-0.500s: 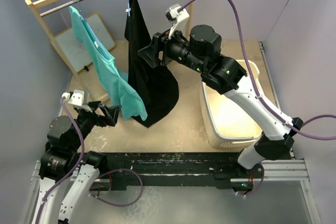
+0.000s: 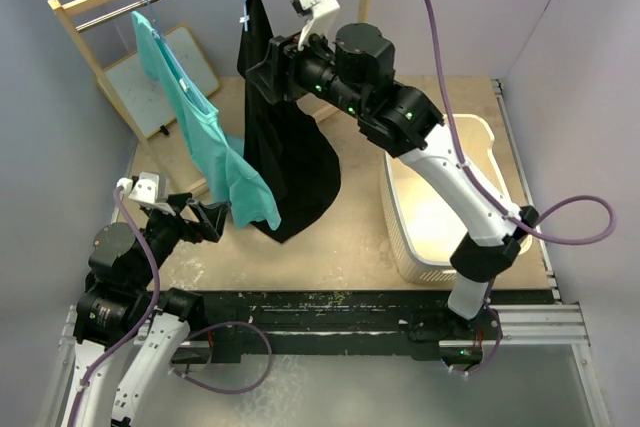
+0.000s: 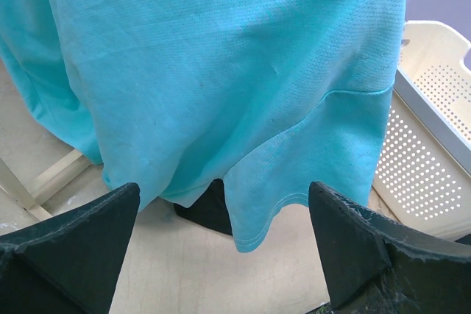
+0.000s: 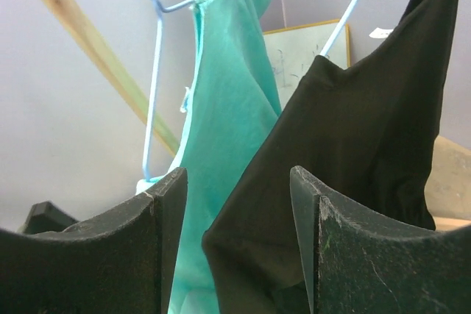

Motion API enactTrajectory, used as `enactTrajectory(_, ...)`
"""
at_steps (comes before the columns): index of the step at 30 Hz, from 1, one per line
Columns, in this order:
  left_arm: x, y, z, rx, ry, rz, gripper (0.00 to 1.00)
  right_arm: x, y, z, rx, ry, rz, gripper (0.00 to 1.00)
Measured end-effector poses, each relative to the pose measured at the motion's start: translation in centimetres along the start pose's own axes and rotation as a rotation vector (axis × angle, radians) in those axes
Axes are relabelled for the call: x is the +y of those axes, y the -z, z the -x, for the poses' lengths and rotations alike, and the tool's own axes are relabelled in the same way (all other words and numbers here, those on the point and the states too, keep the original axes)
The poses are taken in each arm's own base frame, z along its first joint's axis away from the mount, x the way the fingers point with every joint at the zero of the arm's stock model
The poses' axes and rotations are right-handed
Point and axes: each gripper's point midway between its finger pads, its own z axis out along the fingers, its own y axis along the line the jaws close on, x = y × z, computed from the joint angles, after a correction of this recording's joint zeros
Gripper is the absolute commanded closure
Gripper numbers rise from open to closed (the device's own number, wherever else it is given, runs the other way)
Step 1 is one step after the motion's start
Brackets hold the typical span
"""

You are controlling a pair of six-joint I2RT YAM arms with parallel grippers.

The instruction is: Remove the t-shirt from the hanger

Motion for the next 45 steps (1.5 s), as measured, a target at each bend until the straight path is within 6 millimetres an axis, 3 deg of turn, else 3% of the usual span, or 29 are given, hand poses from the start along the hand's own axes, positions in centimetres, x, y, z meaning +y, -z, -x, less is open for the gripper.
enactTrajectory(10,0.0,0.1,0.0,-0.003,0.000,0.000,0.01,-1.7,-4.2,-3.9,0.088,0.013,-0.076,0.47)
enactTrajectory(16,0.0,0.1,0.1,-0.004,0.000,-0.001,0.01,-3.2,-5.5,-5.9,0.122,0.019,-0.147,0.57)
enactTrajectory(23,0.0,0.1,0.1,-0.006,-0.001,-0.001,0.01,-5.7,-4.6,-6.2,0.134,0.038,-0.287,0.72)
enactTrajectory(34,0.0,0.1,0.1,-0.006,-0.001,-0.002,0.01,-8.6,-2.7,-5.6,0.132,0.072,-0.428,0.79)
enactTrajectory(36,0.0,0.1,0.1,-0.006,-0.001,-0.002,0.01,-9.1,-2.6,-5.6,0.137,0.073,-0.438,0.88)
enactTrajectory(37,0.0,0.1,0.1,-0.006,-0.001,-0.002,0.00,-9.4,-2.6,-5.6,0.137,0.074,-0.442,1.00)
enactTrajectory(41,-0.1,0.2,0.2,-0.011,-0.002,-0.007,0.07,-9.9,-2.7,-5.5,0.130,0.077,-0.445,1.00)
enactTrajectory(45,-0.3,0.6,0.5,-0.032,-0.013,-0.016,0.01,-10.6,-2.3,-5.3,0.106,0.068,-0.439,1.00)
